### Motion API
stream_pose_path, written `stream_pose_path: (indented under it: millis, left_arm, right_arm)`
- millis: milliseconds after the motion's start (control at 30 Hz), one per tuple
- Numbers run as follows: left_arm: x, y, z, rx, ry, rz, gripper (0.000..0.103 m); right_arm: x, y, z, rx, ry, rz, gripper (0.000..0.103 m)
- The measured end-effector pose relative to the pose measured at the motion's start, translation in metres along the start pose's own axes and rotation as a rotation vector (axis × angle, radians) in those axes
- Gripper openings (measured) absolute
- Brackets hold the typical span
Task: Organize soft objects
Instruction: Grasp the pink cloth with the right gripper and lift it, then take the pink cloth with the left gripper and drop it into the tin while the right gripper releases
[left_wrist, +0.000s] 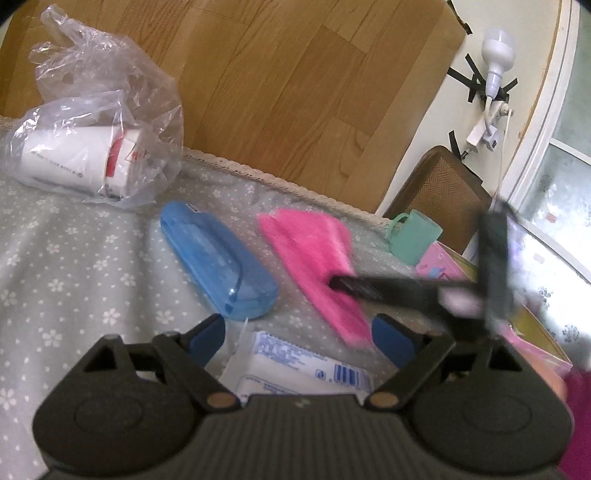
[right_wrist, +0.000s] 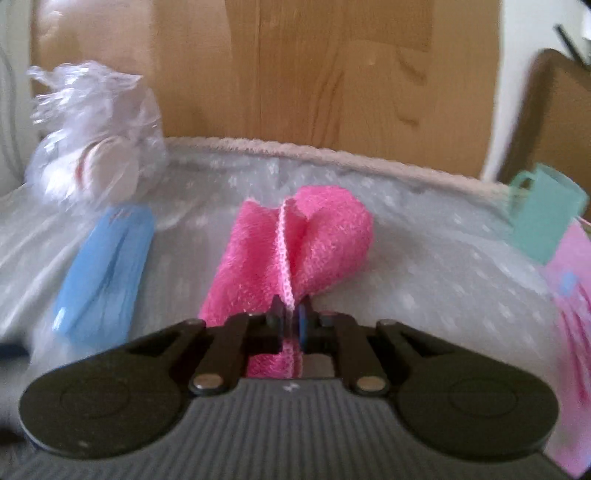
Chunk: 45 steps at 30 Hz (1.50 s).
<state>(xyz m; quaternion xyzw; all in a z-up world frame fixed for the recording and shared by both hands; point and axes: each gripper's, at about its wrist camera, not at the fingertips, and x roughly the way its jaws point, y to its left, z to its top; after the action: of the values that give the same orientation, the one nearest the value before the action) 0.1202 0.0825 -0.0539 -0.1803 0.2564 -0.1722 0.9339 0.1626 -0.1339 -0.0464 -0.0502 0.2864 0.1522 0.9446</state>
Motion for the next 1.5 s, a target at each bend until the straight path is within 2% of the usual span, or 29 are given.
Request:
stream_pose_path:
  millis: [167,267,400,467,533,567,633,700,800,867,900,933,967,1000,1033,1067,1233,1333,1400,1467,1500]
  left_arm:
    - [0.0,-0.001,0.0,0.018,-0.005,0.003,0.093]
    - [0.0,-0.006,-0.001,0.051,-0.007,-0.002,0.095]
    - [0.002,-0.022,-0.003,0.135,0.015,0.009,0.096]
    - [0.003,-0.036,-0.005,0.156,0.038,0.022,0.096]
    - [-0.003,-0.056,-0.009,0.121,0.064,-0.039,0.099]
    - [-0.005,-0.068,-0.011,0.103,0.083,-0.067,0.099]
    - [-0.006,-0.097,-0.018,0.066,0.163,-0.135,0.099]
    - [-0.007,-0.126,-0.029,0.058,0.248,-0.225,0.101]
    - [0.002,-0.167,-0.049,0.113,0.343,-0.254,0.103]
    - [0.013,-0.189,-0.062,0.15,0.401,-0.254,0.098]
    - [0.021,-0.199,-0.07,0.18,0.433,-0.239,0.075]
    - [0.03,-0.207,-0.079,0.212,0.469,-0.236,0.067]
    - [0.032,-0.212,-0.086,0.242,0.464,-0.234,0.054]
    - [0.03,-0.216,-0.087,0.275,0.453,-0.239,0.041]
    - [0.032,-0.219,-0.086,0.269,0.485,-0.271,0.042]
    - [0.03,-0.222,-0.081,0.257,0.477,-0.286,0.041]
    - [-0.005,-0.266,-0.026,0.337,0.284,-0.386,0.042]
    - [0.002,-0.303,0.004,0.398,0.202,-0.445,0.043]
    - [0.019,-0.334,0.015,0.428,0.159,-0.487,0.047]
    - [0.048,-0.363,0.022,0.432,0.15,-0.526,0.056]
    - [0.064,-0.376,0.022,0.439,0.16,-0.538,0.068]
  right_arm:
    - [-0.096,-0.023,-0.065,0.017,-0.016,0.01,0.011]
    - [-0.162,-0.034,-0.114,0.084,-0.033,0.01,0.011]
    - [-0.229,-0.042,-0.171,0.185,-0.068,-0.056,0.014]
    - [-0.248,-0.043,-0.188,0.207,-0.106,-0.108,0.025]
    - [-0.265,-0.046,-0.201,0.224,-0.157,-0.142,0.082]
    - [-0.272,-0.047,-0.205,0.231,-0.2,-0.156,0.09]
    - [-0.283,-0.047,-0.21,0.213,-0.258,-0.164,0.091]
    - [-0.283,-0.046,-0.207,0.175,-0.25,-0.127,0.091]
    - [-0.265,-0.038,-0.202,0.115,-0.204,-0.065,0.094]
    - [-0.244,-0.032,-0.202,0.074,-0.149,-0.032,0.089]
    - [-0.234,-0.033,-0.203,0.088,-0.129,0.002,0.073]
    - [-0.235,-0.037,-0.203,0.124,-0.154,0.034,0.031]
    - [-0.235,-0.036,-0.199,0.125,-0.158,0.049,0.014]
    - [-0.237,-0.031,-0.194,0.086,-0.171,0.008,0.013]
    - [-0.241,-0.027,-0.192,0.043,-0.196,-0.026,0.013]
    - [-0.247,-0.023,-0.191,0.004,-0.235,-0.052,0.013]
    - [-0.287,-0.043,-0.154,-0.044,-0.474,-0.163,0.013]
    - [-0.293,-0.071,-0.131,-0.041,-0.552,-0.263,0.013]
    - [-0.286,-0.097,-0.12,-0.036,-0.567,-0.345,0.013]
    - [-0.275,-0.128,-0.113,0.001,-0.55,-0.392,0.014]
    - [-0.267,-0.147,-0.11,0.033,-0.524,-0.4,0.014]
